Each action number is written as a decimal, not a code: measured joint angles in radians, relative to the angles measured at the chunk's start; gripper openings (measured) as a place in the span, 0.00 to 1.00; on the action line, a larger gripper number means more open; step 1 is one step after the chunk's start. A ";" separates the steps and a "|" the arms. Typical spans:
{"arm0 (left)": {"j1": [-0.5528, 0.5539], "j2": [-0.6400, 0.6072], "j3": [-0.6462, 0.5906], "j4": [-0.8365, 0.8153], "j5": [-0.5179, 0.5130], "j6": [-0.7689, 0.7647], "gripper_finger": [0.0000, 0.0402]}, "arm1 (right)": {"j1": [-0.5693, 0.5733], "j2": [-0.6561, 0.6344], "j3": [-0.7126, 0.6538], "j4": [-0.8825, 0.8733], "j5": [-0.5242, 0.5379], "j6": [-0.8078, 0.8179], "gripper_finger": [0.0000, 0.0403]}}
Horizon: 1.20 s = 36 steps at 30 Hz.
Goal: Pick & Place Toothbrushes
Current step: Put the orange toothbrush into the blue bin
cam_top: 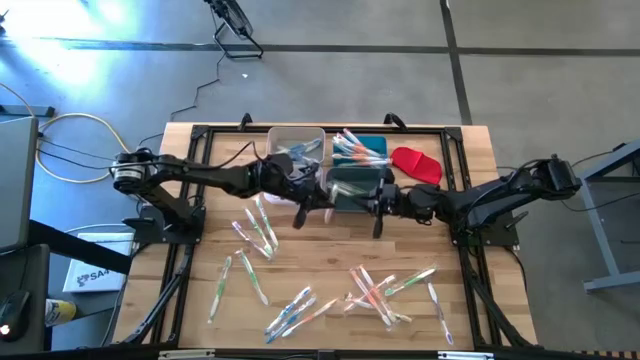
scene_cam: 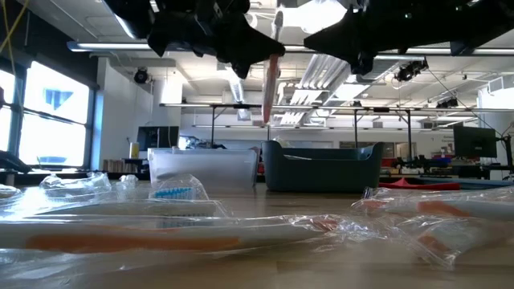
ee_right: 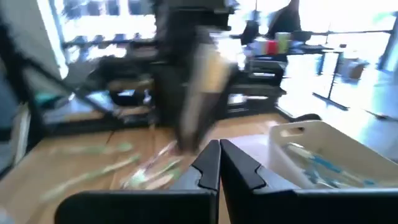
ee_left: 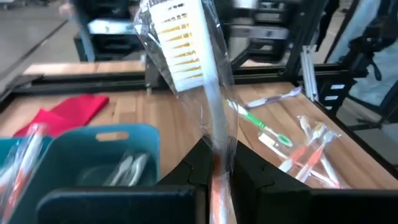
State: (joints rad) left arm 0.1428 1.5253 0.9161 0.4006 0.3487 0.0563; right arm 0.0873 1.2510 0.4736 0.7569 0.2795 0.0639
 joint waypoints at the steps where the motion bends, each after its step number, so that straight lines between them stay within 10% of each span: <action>1: -0.006 0.000 0.000 0.001 0.000 0.013 0.07 | -0.001 0.000 0.000 -0.001 0.017 0.012 0.01; 18: -0.013 0.000 0.000 -0.006 -0.003 0.019 0.07 | 0.000 0.002 0.000 0.019 -0.081 0.028 0.32; 36: -0.066 0.000 0.000 -0.001 -0.106 0.025 0.07 | -0.002 0.153 0.000 0.305 -0.080 0.045 0.35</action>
State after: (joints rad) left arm 0.0765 1.5253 0.9165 0.3998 0.2431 0.0818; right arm 0.0849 1.4039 0.4740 1.0615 0.1992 0.1093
